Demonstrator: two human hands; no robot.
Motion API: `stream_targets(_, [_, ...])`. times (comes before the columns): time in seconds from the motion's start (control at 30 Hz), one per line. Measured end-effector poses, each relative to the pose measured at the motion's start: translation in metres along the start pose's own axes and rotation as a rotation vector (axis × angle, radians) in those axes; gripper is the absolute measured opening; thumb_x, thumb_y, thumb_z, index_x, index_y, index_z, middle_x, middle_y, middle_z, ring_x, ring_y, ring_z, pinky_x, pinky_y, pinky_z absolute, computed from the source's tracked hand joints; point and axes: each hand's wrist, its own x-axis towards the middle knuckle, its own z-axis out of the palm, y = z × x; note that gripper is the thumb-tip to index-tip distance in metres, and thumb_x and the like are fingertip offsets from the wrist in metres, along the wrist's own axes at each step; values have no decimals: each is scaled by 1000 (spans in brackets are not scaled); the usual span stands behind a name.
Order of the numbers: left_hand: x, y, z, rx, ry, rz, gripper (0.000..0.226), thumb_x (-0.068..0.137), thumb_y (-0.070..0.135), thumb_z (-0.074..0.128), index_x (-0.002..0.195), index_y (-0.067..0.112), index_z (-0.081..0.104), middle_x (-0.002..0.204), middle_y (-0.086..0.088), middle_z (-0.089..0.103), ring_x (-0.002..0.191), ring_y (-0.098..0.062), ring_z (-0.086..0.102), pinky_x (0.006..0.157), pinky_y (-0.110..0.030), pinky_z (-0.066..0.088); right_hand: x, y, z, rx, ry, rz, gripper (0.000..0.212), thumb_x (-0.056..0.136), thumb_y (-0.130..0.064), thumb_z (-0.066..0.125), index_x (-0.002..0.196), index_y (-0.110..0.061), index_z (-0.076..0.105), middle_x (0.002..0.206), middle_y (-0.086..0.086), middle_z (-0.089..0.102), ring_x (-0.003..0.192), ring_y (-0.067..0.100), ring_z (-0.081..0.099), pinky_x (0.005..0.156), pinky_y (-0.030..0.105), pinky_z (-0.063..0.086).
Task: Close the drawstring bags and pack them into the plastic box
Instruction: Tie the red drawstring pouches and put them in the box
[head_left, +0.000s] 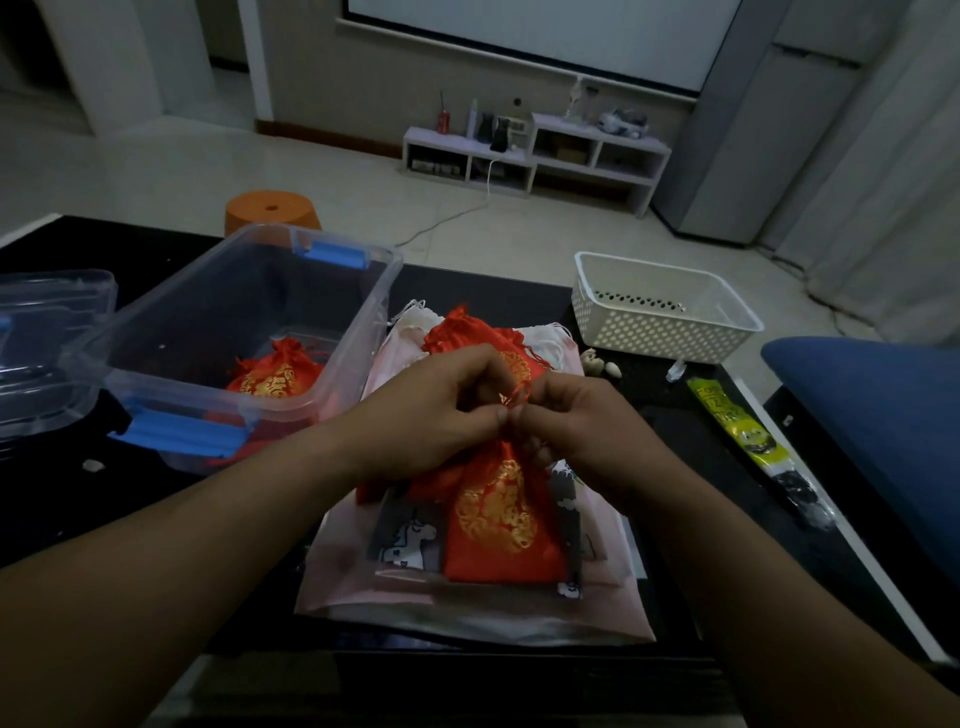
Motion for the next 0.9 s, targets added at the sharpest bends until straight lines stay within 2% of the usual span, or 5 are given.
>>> stream_targets(0.17, [-1, -3, 13, 29, 191, 10, 7, 101, 24, 65, 94, 25, 66, 83, 9, 67, 80, -8, 64, 70, -25, 52, -2, -4, 3, -13, 45, 12, 16, 98, -18, 70, 86, -8, 69, 68, 7, 66, 64, 23, 60, 65, 42, 49])
stream_targets(0.33, [-3, -8, 22, 30, 201, -86, 15, 106, 27, 56, 91, 27, 57, 78, 11, 58, 72, -1, 54, 63, -17, 39, -5, -5, 6, 36, 64, 60, 12, 99, -15, 67, 91, -7, 72, 74, 10, 65, 69, 24, 59, 64, 37, 49])
stream_targets(0.5, [-4, -4, 24, -84, 256, -130, 13, 106, 26, 56, 93, 21, 58, 79, 5, 61, 68, -2, 52, 66, -24, 43, -8, -8, 8, 179, 91, 131, 9, 99, -9, 62, 92, -5, 67, 70, 4, 63, 64, 15, 57, 58, 27, 48])
stream_targets(0.73, [-4, -2, 27, -144, 338, -220, 16, 105, 24, 54, 93, 13, 56, 82, -1, 61, 72, -6, 52, 69, -30, 45, -8, -12, 9, 319, 161, 183, 12, 94, -7, 57, 84, -8, 63, 74, 7, 62, 61, 16, 60, 56, 30, 53])
stream_targets(0.9, [-4, 2, 26, -179, 361, -292, 18, 108, 30, 48, 100, 15, 56, 90, -3, 64, 81, -15, 59, 71, -33, 47, -8, -12, 8, 356, 188, 200, 10, 95, -10, 55, 90, -6, 63, 81, 11, 64, 70, 24, 65, 68, 39, 57])
